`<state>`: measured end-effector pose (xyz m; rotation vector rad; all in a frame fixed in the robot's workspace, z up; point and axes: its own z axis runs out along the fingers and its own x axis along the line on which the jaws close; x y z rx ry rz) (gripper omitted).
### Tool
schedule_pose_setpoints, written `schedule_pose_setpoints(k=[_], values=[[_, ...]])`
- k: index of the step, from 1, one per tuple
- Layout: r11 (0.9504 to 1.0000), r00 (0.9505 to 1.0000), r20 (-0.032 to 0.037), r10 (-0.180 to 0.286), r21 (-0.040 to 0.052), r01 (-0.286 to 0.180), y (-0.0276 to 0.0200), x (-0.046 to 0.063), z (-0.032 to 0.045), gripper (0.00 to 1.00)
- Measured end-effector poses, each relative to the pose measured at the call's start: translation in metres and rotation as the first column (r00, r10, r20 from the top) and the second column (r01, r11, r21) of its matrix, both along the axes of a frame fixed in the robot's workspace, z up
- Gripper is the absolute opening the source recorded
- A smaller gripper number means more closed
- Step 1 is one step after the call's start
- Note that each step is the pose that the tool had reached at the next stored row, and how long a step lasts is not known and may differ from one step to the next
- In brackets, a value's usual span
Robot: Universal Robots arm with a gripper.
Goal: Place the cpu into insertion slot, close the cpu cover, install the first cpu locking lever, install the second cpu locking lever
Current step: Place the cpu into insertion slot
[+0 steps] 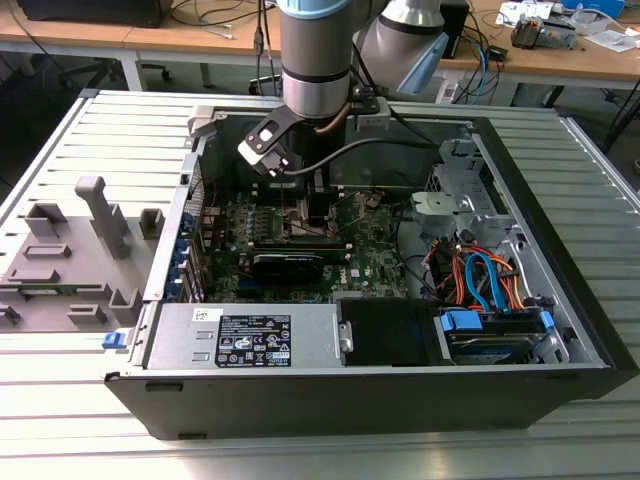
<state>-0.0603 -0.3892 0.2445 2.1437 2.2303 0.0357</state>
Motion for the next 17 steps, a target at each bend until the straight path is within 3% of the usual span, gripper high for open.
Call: schedule_pose_setpoints(k=[12, 13, 17], values=[[1.0000, 1.0000, 0.0000, 0.000, -0.0001, 0.000, 0.0067, -0.0022, -0.0012, 0.55], [1.0000, 1.0000, -0.0001, 0.000, -0.0001, 0.000, 0.0089, -0.0039, -0.0019, 0.55], [1.0000, 1.0000, 0.0000, 0.000, 0.0000, 0.000, 0.0093, -0.0044, -0.0021, 0.55]])
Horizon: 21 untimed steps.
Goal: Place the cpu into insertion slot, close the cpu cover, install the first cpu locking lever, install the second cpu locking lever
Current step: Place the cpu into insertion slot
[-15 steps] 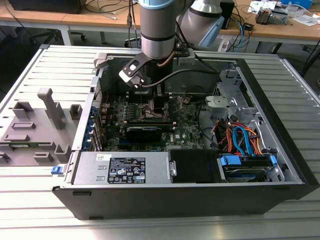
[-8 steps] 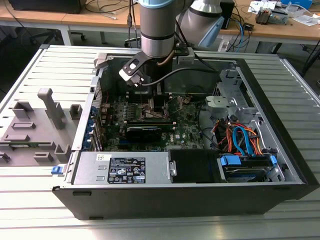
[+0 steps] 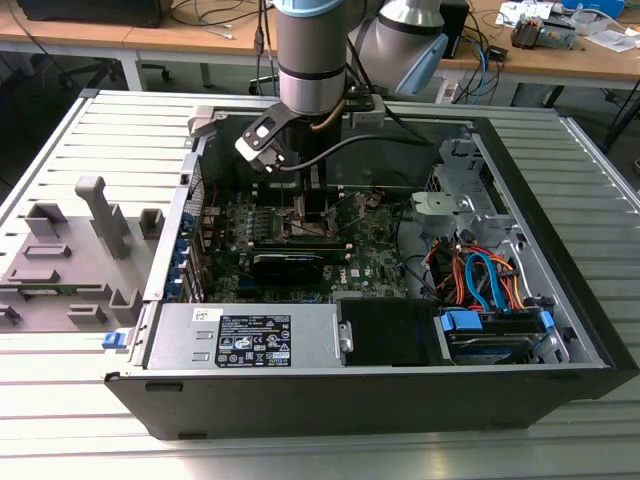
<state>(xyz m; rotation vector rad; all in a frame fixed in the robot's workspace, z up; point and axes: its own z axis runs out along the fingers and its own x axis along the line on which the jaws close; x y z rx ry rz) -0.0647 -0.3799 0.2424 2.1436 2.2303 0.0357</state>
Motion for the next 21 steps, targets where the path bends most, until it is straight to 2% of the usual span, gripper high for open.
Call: schedule_pose_setpoints(k=[13, 21], values=[[1.0000, 1.0000, 0.0000, 0.000, 0.0000, 0.000, 0.0029, -0.0027, -0.0044, 0.55], [1.0000, 1.0000, 0.0000, 0.000, -0.0001, 0.000, 0.0032, -0.0027, -0.0068, 0.55]])
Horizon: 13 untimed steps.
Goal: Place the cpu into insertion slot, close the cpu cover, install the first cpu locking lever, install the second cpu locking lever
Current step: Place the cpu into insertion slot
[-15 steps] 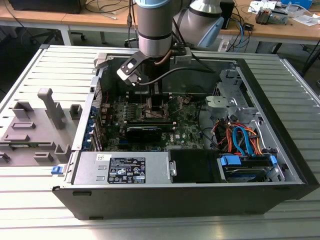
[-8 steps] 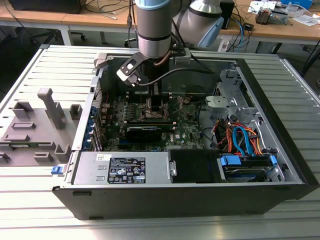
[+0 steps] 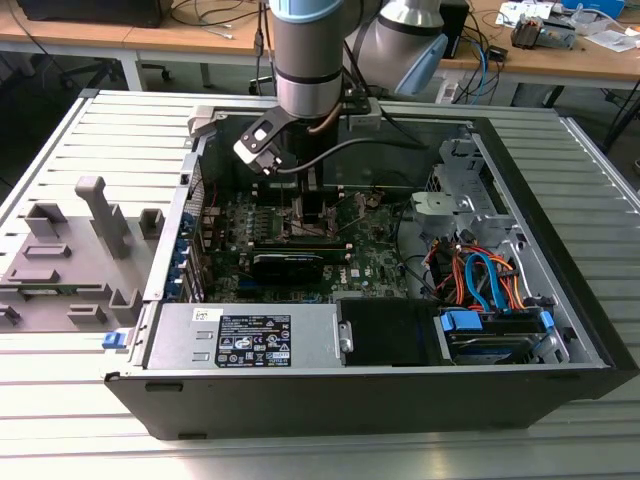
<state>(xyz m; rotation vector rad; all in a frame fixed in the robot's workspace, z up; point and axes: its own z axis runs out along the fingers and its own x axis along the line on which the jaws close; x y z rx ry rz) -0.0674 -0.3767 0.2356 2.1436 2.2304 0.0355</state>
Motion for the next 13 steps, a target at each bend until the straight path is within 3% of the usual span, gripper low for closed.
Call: schedule_pose_setpoints(k=[13], values=[[1.0000, 1.0000, 0.0000, 0.000, 0.0000, 0.000, 0.0002, 0.0000, -0.0032, 0.55]])
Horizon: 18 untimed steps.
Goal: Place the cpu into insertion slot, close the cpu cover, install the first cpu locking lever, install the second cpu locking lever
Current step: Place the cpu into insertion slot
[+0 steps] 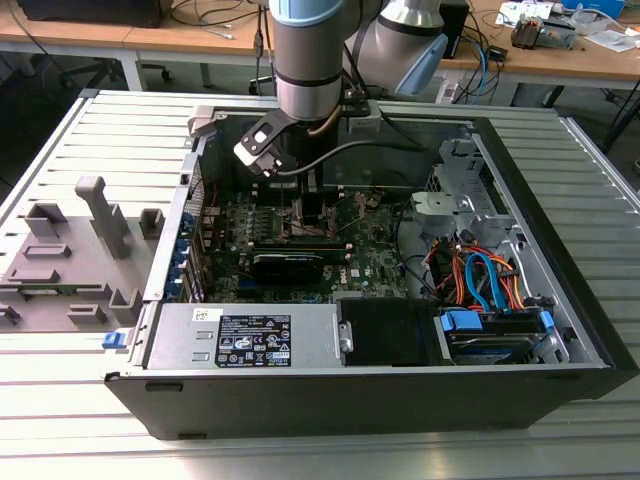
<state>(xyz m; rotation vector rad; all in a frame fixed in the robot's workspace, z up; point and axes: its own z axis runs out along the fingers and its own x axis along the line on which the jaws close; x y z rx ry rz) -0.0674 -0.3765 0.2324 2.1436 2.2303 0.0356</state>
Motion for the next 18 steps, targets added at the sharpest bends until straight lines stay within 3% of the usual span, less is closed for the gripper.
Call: schedule_pose_setpoints(k=[18], values=[[1.0000, 1.0000, -0.0001, 0.000, -0.0001, 0.000, 0.0002, 0.0000, -0.0035, 0.55]])
